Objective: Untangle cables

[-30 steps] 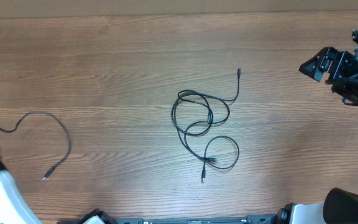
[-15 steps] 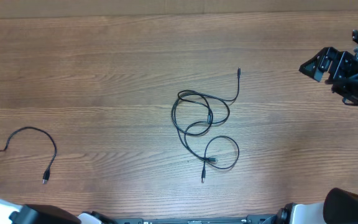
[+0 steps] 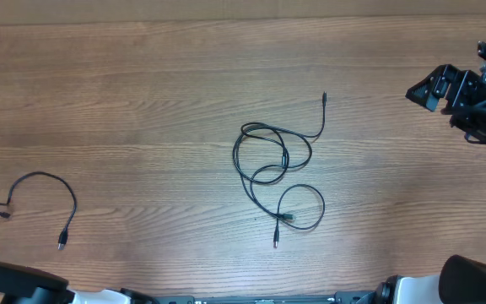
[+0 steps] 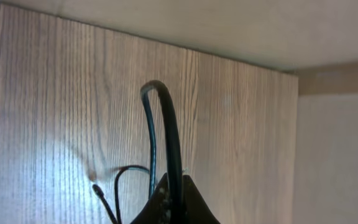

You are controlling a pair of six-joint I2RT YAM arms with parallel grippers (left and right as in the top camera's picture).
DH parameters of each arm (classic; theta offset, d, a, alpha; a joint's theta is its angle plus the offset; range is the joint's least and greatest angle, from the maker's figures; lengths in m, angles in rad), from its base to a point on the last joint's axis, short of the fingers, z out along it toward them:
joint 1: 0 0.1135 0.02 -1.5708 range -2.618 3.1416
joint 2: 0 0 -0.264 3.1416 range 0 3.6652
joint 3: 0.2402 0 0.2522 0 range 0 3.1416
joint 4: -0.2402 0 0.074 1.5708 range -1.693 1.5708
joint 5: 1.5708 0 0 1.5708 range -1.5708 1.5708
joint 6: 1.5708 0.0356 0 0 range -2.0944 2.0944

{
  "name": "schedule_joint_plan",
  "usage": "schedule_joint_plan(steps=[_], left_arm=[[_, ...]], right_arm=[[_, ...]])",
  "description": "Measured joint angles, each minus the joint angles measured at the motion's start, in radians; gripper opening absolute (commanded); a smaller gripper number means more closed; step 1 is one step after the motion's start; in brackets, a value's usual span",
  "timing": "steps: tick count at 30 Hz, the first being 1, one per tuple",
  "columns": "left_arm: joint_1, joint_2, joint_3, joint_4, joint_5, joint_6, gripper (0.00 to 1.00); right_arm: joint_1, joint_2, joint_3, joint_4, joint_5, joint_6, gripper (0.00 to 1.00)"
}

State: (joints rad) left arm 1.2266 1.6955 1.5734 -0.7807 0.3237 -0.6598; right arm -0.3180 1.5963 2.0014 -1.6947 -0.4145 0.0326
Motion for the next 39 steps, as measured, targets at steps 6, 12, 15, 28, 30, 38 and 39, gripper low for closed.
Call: schedule_joint_plan(steps=[6,12,15,28,30,38,39], left_arm=[[0.032,0.011,0.000,-0.047,0.014,-0.037,0.66],[0.025,0.025,0.000,-0.153,0.033,-0.013,0.87],[0.016,0.025,0.000,-0.195,0.045,-0.010,0.96],[-0.023,0.025,0.000,-0.456,0.059,0.092,1.00],[-0.024,0.025,0.000,-0.496,0.059,0.104,1.00],[-0.028,0.025,0.000,-0.653,0.058,0.137,0.99],[-0.028,0.025,0.000,-0.661,0.058,0.140,1.00]], right_arm=[[0.000,0.000,0.000,0.000,0.000,0.010,1.00],[0.000,0.000,0.000,0.000,0.000,0.016,1.00],[0.000,0.000,0.000,0.000,0.000,0.018,1.00],[0.000,0.000,0.000,0.000,0.000,0.019,1.00],[0.000,0.000,0.000,0.000,0.000,0.019,1.00],[0.000,0.000,0.000,0.000,0.000,0.019,1.00],[0.000,0.000,0.000,0.000,0.000,0.019,1.00]])
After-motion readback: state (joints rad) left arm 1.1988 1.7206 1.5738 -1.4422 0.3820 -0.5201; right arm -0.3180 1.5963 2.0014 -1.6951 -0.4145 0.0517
